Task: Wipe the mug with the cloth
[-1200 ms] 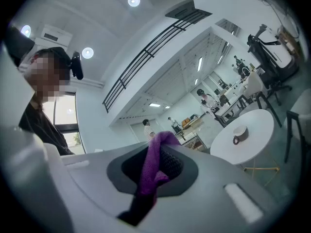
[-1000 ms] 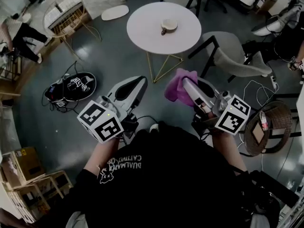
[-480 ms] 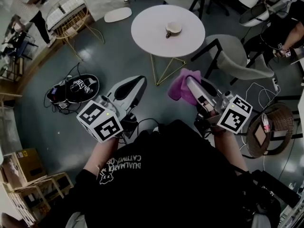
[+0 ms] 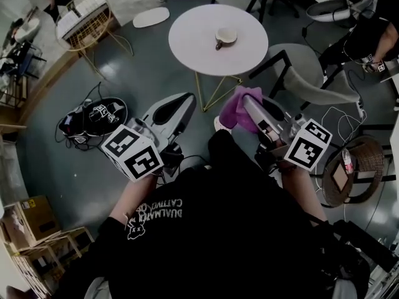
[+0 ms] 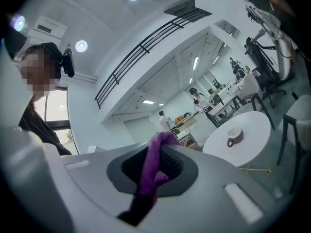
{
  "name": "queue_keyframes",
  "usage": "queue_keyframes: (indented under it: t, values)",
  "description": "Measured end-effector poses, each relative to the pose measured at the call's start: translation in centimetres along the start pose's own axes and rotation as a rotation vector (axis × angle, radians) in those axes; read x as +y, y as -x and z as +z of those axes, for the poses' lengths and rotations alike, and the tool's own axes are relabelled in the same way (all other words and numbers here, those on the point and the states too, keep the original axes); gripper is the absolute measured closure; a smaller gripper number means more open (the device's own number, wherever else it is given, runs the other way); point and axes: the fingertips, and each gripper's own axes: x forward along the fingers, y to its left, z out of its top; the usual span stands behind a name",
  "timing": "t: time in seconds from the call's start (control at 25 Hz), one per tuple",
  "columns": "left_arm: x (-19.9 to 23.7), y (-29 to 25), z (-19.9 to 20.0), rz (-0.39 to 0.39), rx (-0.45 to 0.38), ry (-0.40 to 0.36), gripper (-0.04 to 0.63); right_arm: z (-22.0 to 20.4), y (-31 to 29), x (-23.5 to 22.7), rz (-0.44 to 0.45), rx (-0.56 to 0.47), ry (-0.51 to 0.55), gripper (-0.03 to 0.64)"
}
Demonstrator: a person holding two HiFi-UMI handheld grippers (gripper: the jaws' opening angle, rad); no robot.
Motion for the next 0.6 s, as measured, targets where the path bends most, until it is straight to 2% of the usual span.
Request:
queue_keyframes:
  t: [0.24, 0.6]
  values:
    - [1.7, -2.9, 0.6, 0.004, 0.002, -0.011, 0.597, 1.2, -1.8, -2.9, 0.029, 0.004, -0.018, 0.594]
    - [7.2, -9.7, 1.5, 0.044, 0.019, 0.036, 0.597, 4.1, -6.2, -10.5, 0.058, 0.057, -0.062, 0.594]
